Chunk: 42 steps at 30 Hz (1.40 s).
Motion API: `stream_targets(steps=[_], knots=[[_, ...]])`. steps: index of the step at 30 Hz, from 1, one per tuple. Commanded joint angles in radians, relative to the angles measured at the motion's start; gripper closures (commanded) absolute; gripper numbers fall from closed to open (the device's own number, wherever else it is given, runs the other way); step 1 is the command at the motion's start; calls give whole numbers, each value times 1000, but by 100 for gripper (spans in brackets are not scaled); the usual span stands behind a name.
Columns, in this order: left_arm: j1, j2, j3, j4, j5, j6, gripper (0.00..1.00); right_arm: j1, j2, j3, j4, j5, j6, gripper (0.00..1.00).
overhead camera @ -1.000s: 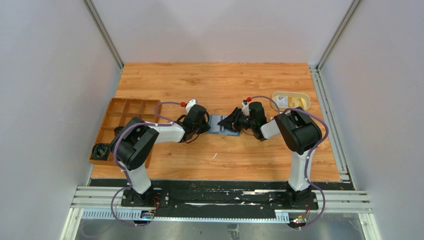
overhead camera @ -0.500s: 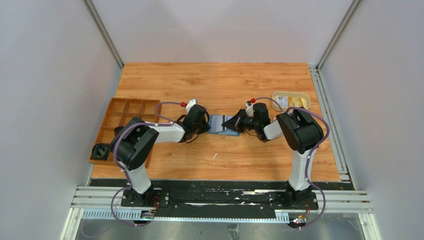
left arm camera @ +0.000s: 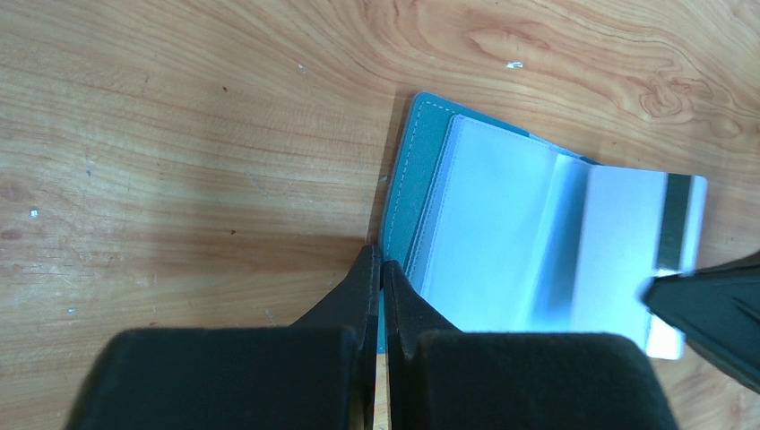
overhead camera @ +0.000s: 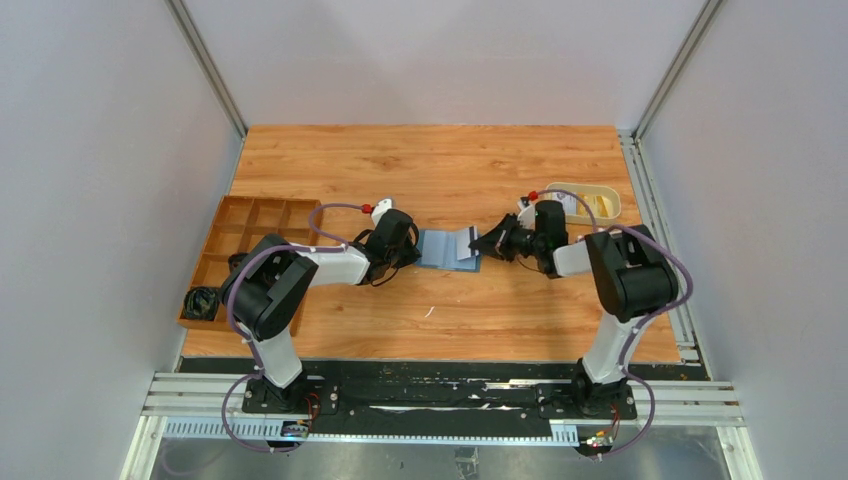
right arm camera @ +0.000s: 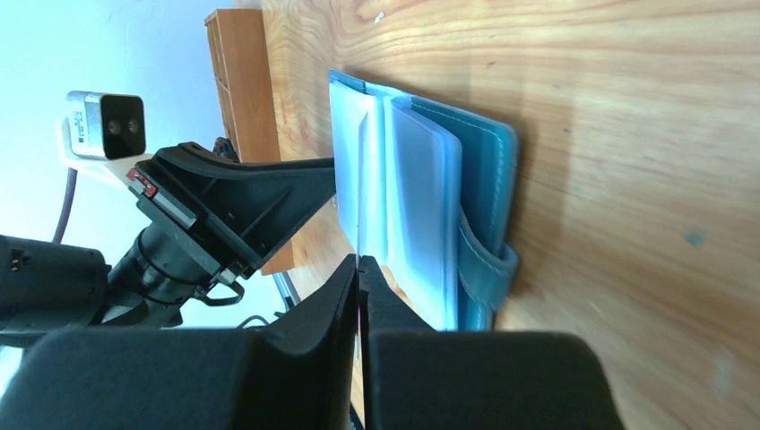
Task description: Take the credit cards out of the card holder
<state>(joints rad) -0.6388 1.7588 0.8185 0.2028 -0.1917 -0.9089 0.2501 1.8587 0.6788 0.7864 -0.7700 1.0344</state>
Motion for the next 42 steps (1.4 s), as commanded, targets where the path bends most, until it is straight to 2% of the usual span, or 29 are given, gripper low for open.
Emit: stream_targets(steps=[1,5,6,8,11,16,22,42], knots=[[-12,53,-30,-141,6,22,100,-97,-133,68,-348,-37,-241,94],[-12,55,-38,-127,9,23,100,-191,-238,276,-766,41,-541,94],[-12,54,-39,-125,8,25,100,-205,-245,321,-856,54,-573,94],[-12,49,-38,-126,1,35,100,-274,-244,401,-970,64,-655,94],[-12,32,-38,-125,-7,47,100,-347,-221,477,-1040,83,-694,95],[-12,0,-38,-134,-4,75,100,-464,-173,559,-1095,111,-727,96],[-11,-8,-50,-126,6,93,100,-536,-54,668,-1156,147,-774,98],[4,-15,-70,-124,21,100,100,-551,143,796,-1098,113,-719,99]])
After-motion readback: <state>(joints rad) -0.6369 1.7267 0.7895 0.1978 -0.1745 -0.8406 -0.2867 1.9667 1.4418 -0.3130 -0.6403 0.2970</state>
